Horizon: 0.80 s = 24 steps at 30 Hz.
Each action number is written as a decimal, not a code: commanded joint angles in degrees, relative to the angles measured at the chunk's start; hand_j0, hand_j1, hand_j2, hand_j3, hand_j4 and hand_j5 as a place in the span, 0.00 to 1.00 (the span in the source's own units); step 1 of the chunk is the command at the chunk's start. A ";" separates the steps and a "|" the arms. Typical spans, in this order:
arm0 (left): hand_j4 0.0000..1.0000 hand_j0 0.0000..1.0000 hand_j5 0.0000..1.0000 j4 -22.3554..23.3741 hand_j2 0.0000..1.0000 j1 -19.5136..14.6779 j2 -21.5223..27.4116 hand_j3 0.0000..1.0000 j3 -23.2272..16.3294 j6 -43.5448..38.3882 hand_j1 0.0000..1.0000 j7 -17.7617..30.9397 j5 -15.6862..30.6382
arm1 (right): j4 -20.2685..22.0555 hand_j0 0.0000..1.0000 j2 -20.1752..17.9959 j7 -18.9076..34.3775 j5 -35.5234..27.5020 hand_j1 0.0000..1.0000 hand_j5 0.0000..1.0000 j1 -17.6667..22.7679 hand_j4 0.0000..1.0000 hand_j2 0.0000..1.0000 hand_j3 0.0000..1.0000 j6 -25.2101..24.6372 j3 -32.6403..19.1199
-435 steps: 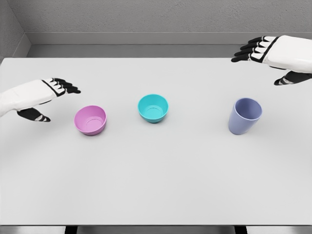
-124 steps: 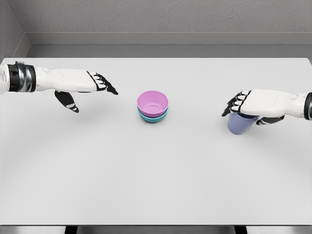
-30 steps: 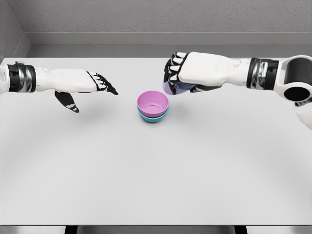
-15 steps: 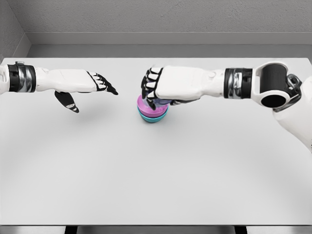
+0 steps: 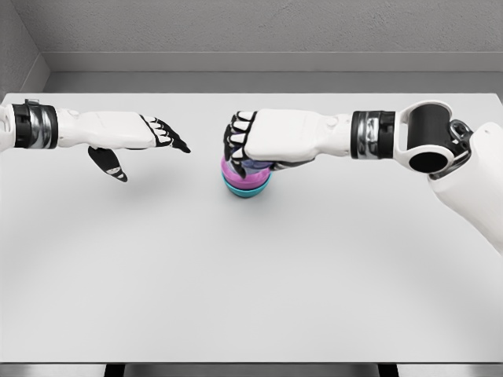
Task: Stacking bowl and cup with both arms
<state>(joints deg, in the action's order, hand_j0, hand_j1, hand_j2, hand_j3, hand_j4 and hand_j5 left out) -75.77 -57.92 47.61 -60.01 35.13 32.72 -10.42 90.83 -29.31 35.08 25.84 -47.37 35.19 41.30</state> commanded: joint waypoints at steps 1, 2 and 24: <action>1.00 1.00 1.00 0.00 1.00 0.00 0.03 1.00 0.06 -0.13 1.00 -0.02 0.31 | -0.47 0.41 -0.04 -0.08 -0.17 0.41 0.41 0.00 0.41 0.41 0.41 -0.19 -0.08; 1.00 1.00 1.00 0.00 1.00 0.00 0.03 1.00 0.06 -0.13 1.00 -0.02 0.31 | -0.47 0.41 -0.04 -0.08 -0.17 0.41 0.41 0.00 0.41 0.41 0.41 -0.19 -0.17; 1.00 1.00 1.00 0.00 1.00 0.00 0.03 1.00 0.06 -0.13 1.00 -0.02 0.31 | -2.41 0.42 0.92 -0.08 0.35 0.42 0.42 0.35 0.42 0.42 0.42 -0.19 0.53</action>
<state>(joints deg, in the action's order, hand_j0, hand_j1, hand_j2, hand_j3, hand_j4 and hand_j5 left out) -75.77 -57.92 47.61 -60.01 35.13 32.71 -10.42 88.46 -28.50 35.08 26.47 -46.93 35.19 41.72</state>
